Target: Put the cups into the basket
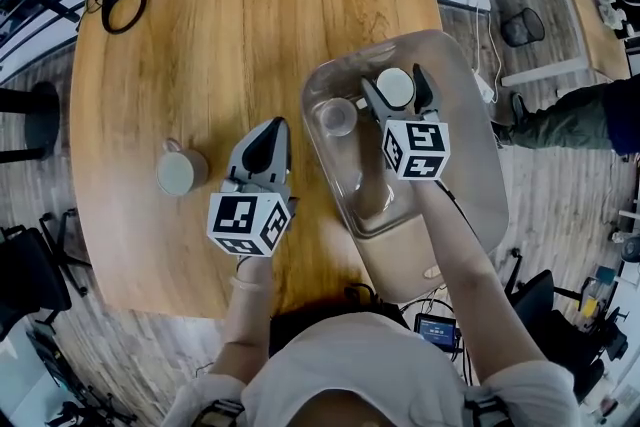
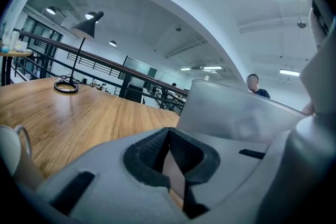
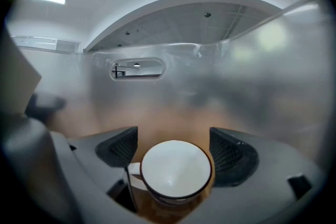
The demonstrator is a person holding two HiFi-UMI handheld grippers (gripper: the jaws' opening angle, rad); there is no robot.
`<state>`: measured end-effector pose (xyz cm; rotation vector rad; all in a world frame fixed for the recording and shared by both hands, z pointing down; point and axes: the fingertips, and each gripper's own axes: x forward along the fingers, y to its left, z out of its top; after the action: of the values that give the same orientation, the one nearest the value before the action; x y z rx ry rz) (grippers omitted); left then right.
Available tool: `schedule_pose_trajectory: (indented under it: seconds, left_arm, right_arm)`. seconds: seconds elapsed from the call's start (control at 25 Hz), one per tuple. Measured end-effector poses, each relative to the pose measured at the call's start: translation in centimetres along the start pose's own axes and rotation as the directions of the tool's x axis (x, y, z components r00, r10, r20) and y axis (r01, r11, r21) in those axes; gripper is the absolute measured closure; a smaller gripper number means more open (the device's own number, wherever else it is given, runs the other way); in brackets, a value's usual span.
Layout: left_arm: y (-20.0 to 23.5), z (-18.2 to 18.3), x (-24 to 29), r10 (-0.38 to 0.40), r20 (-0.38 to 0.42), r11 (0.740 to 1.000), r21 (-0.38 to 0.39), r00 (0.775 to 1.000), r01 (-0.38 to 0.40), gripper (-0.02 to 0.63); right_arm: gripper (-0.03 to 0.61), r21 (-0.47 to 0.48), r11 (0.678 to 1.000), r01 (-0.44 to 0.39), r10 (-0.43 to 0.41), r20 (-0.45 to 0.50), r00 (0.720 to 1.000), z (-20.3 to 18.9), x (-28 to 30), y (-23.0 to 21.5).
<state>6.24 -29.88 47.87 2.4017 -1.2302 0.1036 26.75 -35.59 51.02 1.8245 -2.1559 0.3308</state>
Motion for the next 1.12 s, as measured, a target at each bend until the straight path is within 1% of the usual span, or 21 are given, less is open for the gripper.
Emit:
schedule_pose_trajectory:
  seconds: [0.12,0.28,0.4,0.56,0.76,0.8,0.84,0.88,0.92,0.96,1.12]
  left_arm:
    - [-0.4,0.6,-0.4,-0.003,0.009,1.000,0.007,1.000,0.003,0.607]
    - [-1.1,1.5,-1.0,-0.008,0.025,1.000,0.017,1.000,0.008,0.607]
    - [-1.8,2.1,-1.6,-0.017,0.036,0.999,0.031,0.999,0.016,0.607]
    - [-2.6,2.7,-2.9,-0.021,0.050,0.999,0.038,0.999,0.019,0.607]
    - [-3.5,3.1,-4.0,-0.020,0.060,0.999,0.042,0.998,0.018,0.607]
    - [-3.5,3.2,-4.2,-0.020,0.062,0.999,0.044,0.998,0.017,0.607]
    - [-3.6,3.2,-4.3,-0.019,0.063,0.999,0.045,0.998,0.016,0.607]
    - [-3.6,3.2,-4.4,-0.018,0.064,0.999,0.046,0.998,0.015,0.607]
    - [-3.7,3.3,-4.5,-0.018,0.064,0.999,0.047,0.998,0.015,0.607]
    - [-3.9,3.3,-4.5,-0.019,0.064,0.999,0.051,0.998,0.016,0.607]
    - [-4.7,3.6,-4.5,-0.029,0.059,0.997,0.067,0.998,0.025,0.607]
  right_arm:
    - [0.178,-0.008,1.000,-0.005,0.005,0.016,1.000,1.2,-0.4,-0.1]
    - [0.178,0.020,0.999,-0.037,0.037,0.001,0.999,2.0,-0.9,0.3]
    - [0.179,0.033,0.999,-0.042,0.042,-0.003,0.999,2.5,-1.6,0.6]
    - [0.179,0.040,0.998,-0.048,0.048,-0.020,0.999,2.8,-3.0,1.2]
    - [0.184,0.072,0.993,-0.092,0.096,-0.052,0.994,2.6,-4.3,2.3]
    - [0.200,0.069,0.994,-0.083,0.087,-0.057,0.995,2.6,-4.5,2.4]
    - [0.263,0.060,0.997,-0.057,0.061,-0.060,0.996,2.6,-4.8,2.2]
    - [0.404,0.048,0.999,-0.018,0.021,-0.059,0.998,2.7,-5.1,1.8]
    - [0.565,0.041,0.999,0.017,-0.015,-0.056,0.998,2.8,-5.3,1.4]
    - [0.566,0.042,0.999,0.030,-0.028,-0.057,0.998,2.8,-5.5,1.3]
    - [0.566,0.063,0.998,0.009,-0.004,-0.069,0.998,3.3,-6.0,1.5]
